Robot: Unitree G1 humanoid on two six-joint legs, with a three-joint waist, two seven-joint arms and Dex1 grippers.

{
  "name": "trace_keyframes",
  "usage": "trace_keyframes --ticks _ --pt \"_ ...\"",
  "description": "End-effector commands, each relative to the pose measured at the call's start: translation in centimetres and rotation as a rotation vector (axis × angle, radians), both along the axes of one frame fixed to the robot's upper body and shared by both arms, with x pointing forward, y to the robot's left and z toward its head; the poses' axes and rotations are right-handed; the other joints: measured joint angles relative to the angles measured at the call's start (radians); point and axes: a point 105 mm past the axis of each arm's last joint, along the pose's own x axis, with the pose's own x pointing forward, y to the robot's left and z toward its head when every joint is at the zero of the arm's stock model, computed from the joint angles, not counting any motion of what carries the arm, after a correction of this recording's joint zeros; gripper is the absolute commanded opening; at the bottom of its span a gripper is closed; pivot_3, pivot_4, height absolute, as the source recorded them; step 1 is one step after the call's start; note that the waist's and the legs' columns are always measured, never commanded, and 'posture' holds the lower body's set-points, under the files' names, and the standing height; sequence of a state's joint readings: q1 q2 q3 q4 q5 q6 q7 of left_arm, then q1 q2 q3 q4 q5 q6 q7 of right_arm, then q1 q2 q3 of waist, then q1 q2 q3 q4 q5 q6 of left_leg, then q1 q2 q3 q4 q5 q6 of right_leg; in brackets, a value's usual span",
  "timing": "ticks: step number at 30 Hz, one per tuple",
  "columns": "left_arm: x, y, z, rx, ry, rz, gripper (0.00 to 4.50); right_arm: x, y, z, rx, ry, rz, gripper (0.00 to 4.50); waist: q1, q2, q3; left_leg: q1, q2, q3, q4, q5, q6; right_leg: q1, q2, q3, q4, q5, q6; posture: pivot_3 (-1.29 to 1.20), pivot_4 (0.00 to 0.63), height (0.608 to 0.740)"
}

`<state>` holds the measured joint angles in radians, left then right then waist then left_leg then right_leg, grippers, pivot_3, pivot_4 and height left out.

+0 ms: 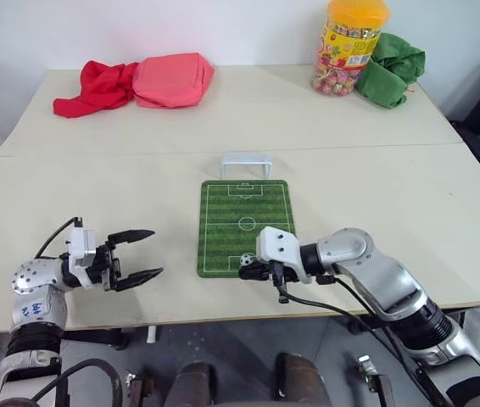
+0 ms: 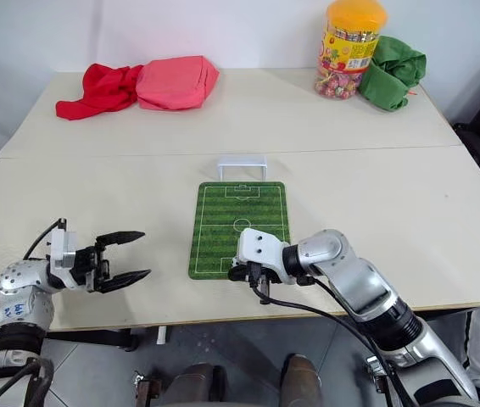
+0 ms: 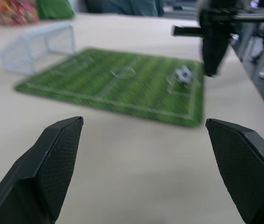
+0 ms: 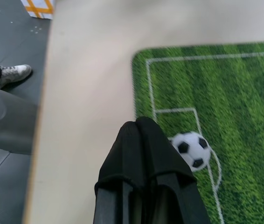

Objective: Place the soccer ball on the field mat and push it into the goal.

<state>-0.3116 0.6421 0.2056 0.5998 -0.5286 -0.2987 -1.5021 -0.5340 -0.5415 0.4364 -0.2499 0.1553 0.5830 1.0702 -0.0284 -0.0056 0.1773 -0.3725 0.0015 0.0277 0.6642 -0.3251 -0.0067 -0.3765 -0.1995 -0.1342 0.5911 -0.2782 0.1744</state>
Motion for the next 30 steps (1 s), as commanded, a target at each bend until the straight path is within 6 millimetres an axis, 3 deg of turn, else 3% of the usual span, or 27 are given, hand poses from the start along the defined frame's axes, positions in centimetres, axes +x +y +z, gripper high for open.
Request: trace_keyframes --ticks 1,8,12,16,20,25,30 --pt "-1.4 -0.1 0.6 0.019 -0.028 -0.109 4.5 0.2 0.6 0.6 0.021 -0.039 0.028 0.01 0.001 0.0 0.0 0.0 0.0 0.0 0.0 0.0 0.0 0.0 0.0 0.0 0.0 0.0 0.0 0.0 0.15 0.74" --pt "-1.8 0.4 0.5 0.026 -0.04 -0.062 4.5 3.8 -0.5 -0.1 -0.015 -0.09 -0.037 0.01 0.0 0.0 0.0 0.0 0.0 0.0 0.0 0.0 0.0 0.0 0.0 0.0 0.0 0.0 0.0 0.0 0.15 0.74" --pt "-1.5 0.4 0.8 0.025 -0.056 -0.043 4.5 8.4 -0.9 3.9 0.035 -0.252 -0.145 0.01 -0.003 0.0 0.0 0.001 0.0 0.001 0.001 0.0 0.0 0.0 0.0 0.001 0.001 0.0 0.0 0.0 0.15 0.74" --pt "-0.9 0.3 1.1 0.022 -0.079 -0.031 4.5 10.9 -2.0 8.4 0.099 -0.384 -0.236 0.01 -0.003 0.0 0.0 0.0 0.001 0.001 -0.001 0.0 -0.001 -0.001 0.001 0.0 0.0 0.0 0.0 0.0 0.15 0.74" --pt "-0.5 0.2 1.2 0.023 -0.089 -0.027 4.5 10.2 -3.5 9.6 0.096 -0.403 -0.232 0.01 0.001 0.0 0.0 0.0 0.001 0.001 -0.002 -0.001 0.0 -0.001 0.001 -0.001 0.0 0.0 0.0 0.0 0.15 0.74" --pt "0.0 0.2 1.2 0.018 -0.08 -0.005 4.5 8.0 -5.5 9.0 0.096 -0.347 -0.24 0.01 -0.001 0.0 0.0 0.0 0.001 0.001 -0.001 -0.003 0.001 -0.001 0.001 -0.001 -0.001 0.0 0.0 0.0 0.15 0.74" --pt "1.3 1.0 1.3 0.02 -0.034 0.095 4.5 6.4 -9.4 7.6 0.066 -0.254 -0.292 0.01 0.001 0.0 0.0 0.0 0.001 0.003 0.0 -0.003 0.001 -0.001 0.001 -0.001 -0.002 0.0 0.0 0.0 0.15 0.74"
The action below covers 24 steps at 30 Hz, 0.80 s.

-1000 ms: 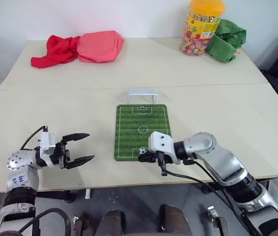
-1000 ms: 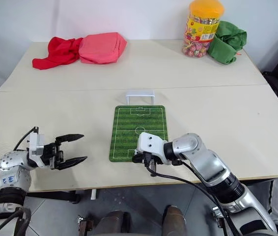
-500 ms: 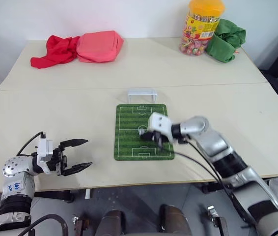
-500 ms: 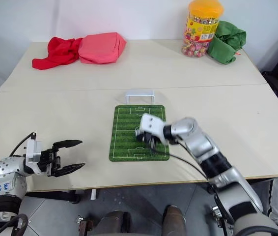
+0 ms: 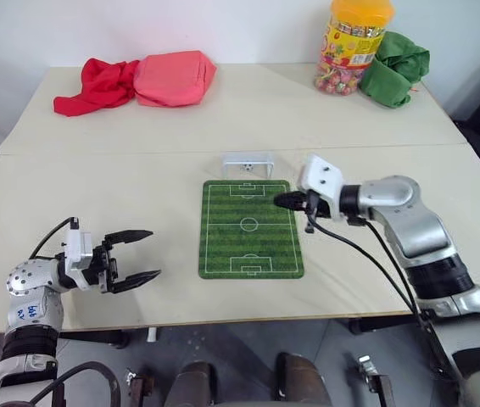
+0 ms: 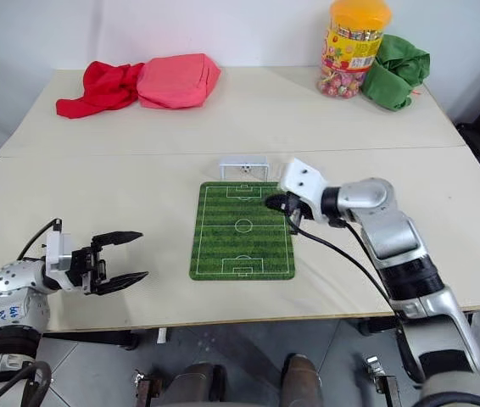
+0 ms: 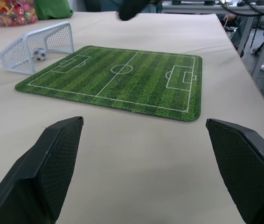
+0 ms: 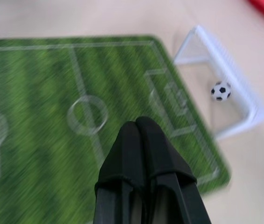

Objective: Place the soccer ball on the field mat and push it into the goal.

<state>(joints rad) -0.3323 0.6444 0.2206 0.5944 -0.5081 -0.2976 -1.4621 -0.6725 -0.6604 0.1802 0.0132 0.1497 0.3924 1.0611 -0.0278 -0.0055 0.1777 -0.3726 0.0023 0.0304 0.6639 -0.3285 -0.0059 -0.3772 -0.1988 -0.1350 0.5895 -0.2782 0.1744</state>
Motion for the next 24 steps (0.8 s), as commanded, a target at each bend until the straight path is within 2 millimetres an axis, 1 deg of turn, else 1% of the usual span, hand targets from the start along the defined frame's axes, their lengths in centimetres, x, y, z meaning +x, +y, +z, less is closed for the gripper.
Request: trace_keyframes --ticks 1,2,3,5,6,7,9,11,14,15,18,20,24 --pt "1.0 1.1 0.9 0.002 -0.021 0.09 4.5 -0.7 -3.0 0.6 0.005 0.009 -0.04 0.18 0.0 0.0 0.0 0.0 0.0 0.0 0.0 0.0 0.0 0.0 0.0 0.0 0.0 0.0 0.0 0.0 0.15 0.74" --pt "1.4 1.5 1.2 -0.012 -0.027 0.13 4.5 -0.7 -4.2 0.3 0.004 0.02 -0.068 0.37 0.002 0.0 0.0 0.0 0.0 0.001 0.001 0.0 0.0 0.0 0.0 0.0 0.0 0.0 0.0 0.0 0.15 0.74" --pt "1.8 1.7 1.4 -0.022 -0.029 0.157 4.5 -0.7 -5.0 0.1 0.004 0.024 -0.085 0.6 0.001 0.0 0.0 0.0 0.0 0.001 0.001 0.0 0.0 0.0 0.0 0.0 0.0 0.0 0.0 0.0 0.15 0.74" --pt "2.9 2.5 1.8 -0.032 -0.037 0.255 4.5 -0.9 -6.4 0.3 0.073 0.016 -0.099 1.26 0.001 -0.001 0.001 0.001 0.0 0.001 0.001 0.0 0.0 0.0 0.0 0.001 0.0 0.0 0.0 0.0 0.15 0.74" --pt "3.2 2.9 2.3 -0.038 -0.058 0.289 4.5 -1.7 -7.0 0.3 0.128 0.04 -0.072 1.53 0.001 -0.001 0.001 0.001 0.001 0.001 0.001 0.0 0.0 0.0 0.0 0.0 0.0 0.0 0.0 0.0 0.15 0.74" --pt "3.3 3.2 2.6 -0.037 -0.082 0.317 4.5 -2.4 -7.6 0.2 0.166 0.051 -0.043 1.93 0.002 -0.001 0.001 0.001 0.001 0.002 0.001 0.0 0.0 0.0 0.0 0.001 0.0 0.0 0.0 0.0 0.15 0.74" --pt "3.1 3.7 3.2 -0.061 -0.097 0.332 4.5 -3.1 -8.6 -0.4 0.168 0.05 -0.028 2.65 0.0 -0.001 0.001 0.001 0.001 0.002 0.0 0.0 0.0 0.001 0.0 0.0 0.0 0.0 0.0 0.0 0.15 0.74" --pt "2.9 4.0 3.4 -0.076 -0.103 0.341 4.5 -3.4 -9.5 -1.0 0.147 0.066 -0.028 3.31 -0.003 -0.001 0.001 0.001 0.001 0.003 0.0 0.0 0.0 0.001 0.0 0.0 -0.001 0.0 0.0 0.0 0.15 0.74" --pt "1.8 5.5 3.8 -0.07 -0.107 0.373 4.5 -4.0 -12.0 -1.5 0.166 0.08 -0.051 4.37 -0.003 -0.001 0.001 0.002 0.002 0.004 0.0 0.0 0.0 0.001 0.0 0.001 -0.001 0.0 0.0 0.0 0.15 0.74" --pt "1.6 5.9 3.9 -0.069 -0.104 0.385 4.5 -3.9 -12.7 -1.5 0.173 0.073 -0.062 4.44 -0.003 -0.001 0.001 0.003 0.002 0.004 0.0 0.0 0.0 0.001 0.0 0.001 0.0 0.0 0.0 0.0 0.15 0.74" --pt "0.8 7.4 4.2 -0.07 -0.096 0.419 4.5 -3.2 -14.8 -1.2 0.199 0.024 -0.146 4.44 -0.001 -0.001 0.001 0.003 0.002 0.004 0.001 0.0 0.0 0.001 0.0 0.001 0.0 0.0 0.0 0.0 0.15 0.74" --pt "0.8 8.1 4.5 -0.076 -0.101 0.444 4.5 -2.8 -15.8 -1.2 0.216 0.007 -0.179 4.44 -0.001 -0.001 0.001 0.003 0.002 0.005 0.001 0.0 0.0 0.001 0.0 0.001 0.0 0.0 0.0 0.0 0.15 0.74" --pt "0.6 8.6 4.6 -0.099 -0.084 0.458 4.5 -1.9 -17.1 -1.9 0.212 0.005 -0.262 4.44 0.001 -0.001 0.001 0.003 0.002 0.005 0.002 0.0 0.0 0.001 0.0 0.001 0.0 0.0 0.0 0.0 0.15 0.74"
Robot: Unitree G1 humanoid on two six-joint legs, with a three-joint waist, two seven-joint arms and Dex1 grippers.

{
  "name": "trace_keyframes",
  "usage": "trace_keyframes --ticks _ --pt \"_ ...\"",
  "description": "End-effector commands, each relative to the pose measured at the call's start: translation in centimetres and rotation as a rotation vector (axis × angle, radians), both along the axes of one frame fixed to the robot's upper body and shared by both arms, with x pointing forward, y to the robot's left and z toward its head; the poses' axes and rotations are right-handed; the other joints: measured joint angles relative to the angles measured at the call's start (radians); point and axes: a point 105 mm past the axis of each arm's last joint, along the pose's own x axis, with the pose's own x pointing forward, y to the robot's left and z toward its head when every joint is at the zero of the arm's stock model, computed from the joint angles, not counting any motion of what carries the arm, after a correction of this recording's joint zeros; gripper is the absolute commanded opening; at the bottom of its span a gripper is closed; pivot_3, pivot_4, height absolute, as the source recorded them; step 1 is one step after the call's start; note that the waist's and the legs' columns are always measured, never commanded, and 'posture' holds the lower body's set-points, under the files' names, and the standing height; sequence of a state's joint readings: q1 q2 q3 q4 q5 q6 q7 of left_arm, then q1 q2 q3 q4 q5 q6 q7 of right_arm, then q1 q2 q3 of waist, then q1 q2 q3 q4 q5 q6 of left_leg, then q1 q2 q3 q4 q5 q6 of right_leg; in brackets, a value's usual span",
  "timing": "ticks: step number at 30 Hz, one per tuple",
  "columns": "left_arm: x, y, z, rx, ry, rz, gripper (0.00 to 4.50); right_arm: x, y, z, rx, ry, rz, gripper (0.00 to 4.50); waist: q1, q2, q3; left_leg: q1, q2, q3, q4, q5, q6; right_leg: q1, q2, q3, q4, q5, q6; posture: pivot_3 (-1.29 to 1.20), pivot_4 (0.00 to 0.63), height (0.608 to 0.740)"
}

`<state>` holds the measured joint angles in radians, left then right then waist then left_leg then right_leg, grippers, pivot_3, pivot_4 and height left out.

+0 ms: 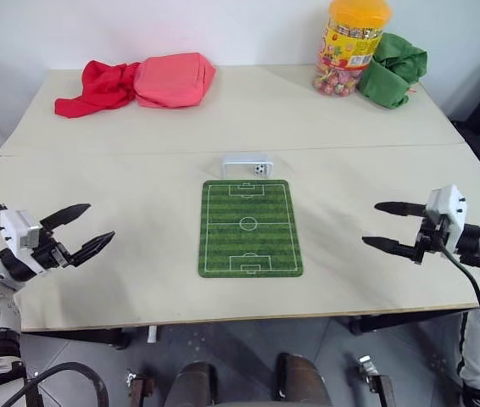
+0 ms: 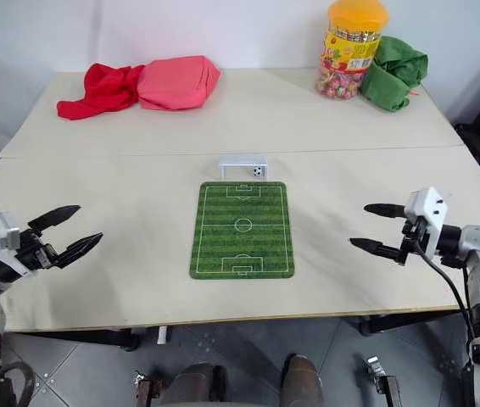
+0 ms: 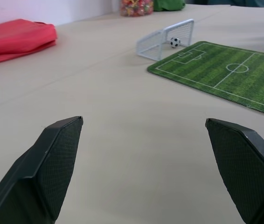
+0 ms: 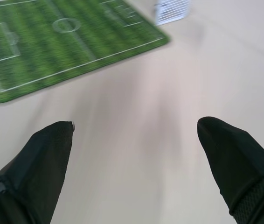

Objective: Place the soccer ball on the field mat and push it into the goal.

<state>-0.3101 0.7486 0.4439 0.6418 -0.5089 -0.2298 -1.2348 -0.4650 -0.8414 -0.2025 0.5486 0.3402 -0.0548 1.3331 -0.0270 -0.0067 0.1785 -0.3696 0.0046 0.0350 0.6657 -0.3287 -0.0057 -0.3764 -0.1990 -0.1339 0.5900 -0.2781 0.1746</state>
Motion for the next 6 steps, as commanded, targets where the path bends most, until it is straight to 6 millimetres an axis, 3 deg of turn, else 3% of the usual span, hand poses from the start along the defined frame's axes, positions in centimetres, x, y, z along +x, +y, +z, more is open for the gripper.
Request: trace_keyframes --ticks 1,6 --pt "-0.26 0.72 1.0 -0.031 -0.021 0.015 4.5 0.41 -1.4 0.39 -0.015 -0.029 -0.066 4.44 0.0 0.0 0.0 0.0 0.0 0.0 0.0 0.0 0.0 0.0 0.0 0.0 0.0 0.0 0.0 0.0 0.15 0.74" --pt "-0.6 0.31 1.16 -0.045 -0.033 -0.02 4.5 0.34 -1.65 0.25 -0.013 -0.028 -0.073 4.44 -0.001 0.0 0.0 0.0 0.0 0.0 -0.001 0.0 0.0 0.0 0.0 0.0 0.0 0.0 0.0 0.0 0.15 0.74"
